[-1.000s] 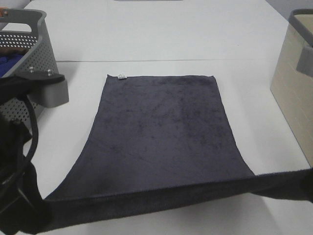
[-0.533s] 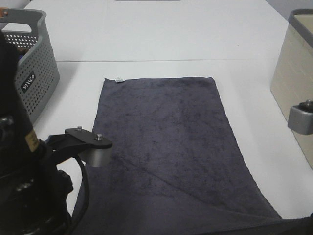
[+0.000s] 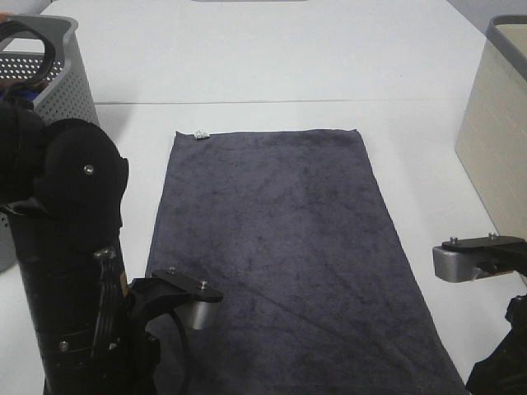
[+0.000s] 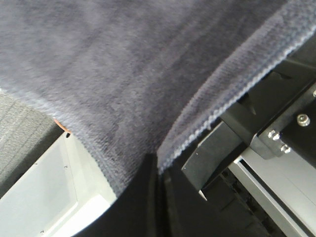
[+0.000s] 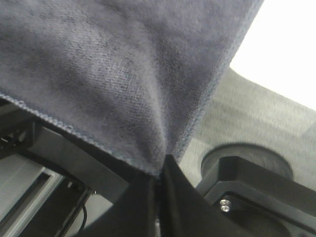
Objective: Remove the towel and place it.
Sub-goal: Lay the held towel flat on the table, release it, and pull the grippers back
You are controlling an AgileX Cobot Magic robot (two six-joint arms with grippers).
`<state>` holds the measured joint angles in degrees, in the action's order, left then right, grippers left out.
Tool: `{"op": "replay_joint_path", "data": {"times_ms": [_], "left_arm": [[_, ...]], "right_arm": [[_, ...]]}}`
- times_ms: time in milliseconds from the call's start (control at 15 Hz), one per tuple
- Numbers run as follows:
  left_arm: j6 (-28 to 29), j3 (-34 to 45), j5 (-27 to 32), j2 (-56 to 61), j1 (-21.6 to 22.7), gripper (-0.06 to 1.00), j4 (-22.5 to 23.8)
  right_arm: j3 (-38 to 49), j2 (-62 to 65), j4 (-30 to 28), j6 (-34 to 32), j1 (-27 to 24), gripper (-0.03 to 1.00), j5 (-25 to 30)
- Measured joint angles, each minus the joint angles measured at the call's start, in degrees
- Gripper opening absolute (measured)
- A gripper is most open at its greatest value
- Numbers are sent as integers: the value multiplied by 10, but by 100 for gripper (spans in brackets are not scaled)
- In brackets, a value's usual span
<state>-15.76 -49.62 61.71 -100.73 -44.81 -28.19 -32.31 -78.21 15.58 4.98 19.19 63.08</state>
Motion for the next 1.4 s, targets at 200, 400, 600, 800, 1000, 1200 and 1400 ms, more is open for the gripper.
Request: {"op": "replay_joint_path", "data": {"times_ms": [200, 400, 600, 800, 1000, 1200, 1400], "left_arm": [[-4, 0, -7, -14, 0, 0, -25], [-13, 0, -37, -22, 0, 0, -45], [-12, 0, -52, -25, 0, 0, -47], [-11, 0, -54, -50, 0, 0, -49], [-10, 0, -54, -57, 0, 2, -57], [-10, 0, -57, -57, 0, 25, -77], [-10, 0, -65, -57, 0, 62, -107]], "right_arm": [[0, -74, 2, 10, -1, 1, -7], [2, -117, 57, 46, -1, 1, -43], [2, -132, 109, 79, -1, 1, -60], [3, -135, 120, 85, -1, 1, -62], [6, -135, 120, 85, -1, 5, -56], [6, -135, 121, 85, -1, 18, -55], [6, -135, 131, 83, -1, 52, -55]]}}
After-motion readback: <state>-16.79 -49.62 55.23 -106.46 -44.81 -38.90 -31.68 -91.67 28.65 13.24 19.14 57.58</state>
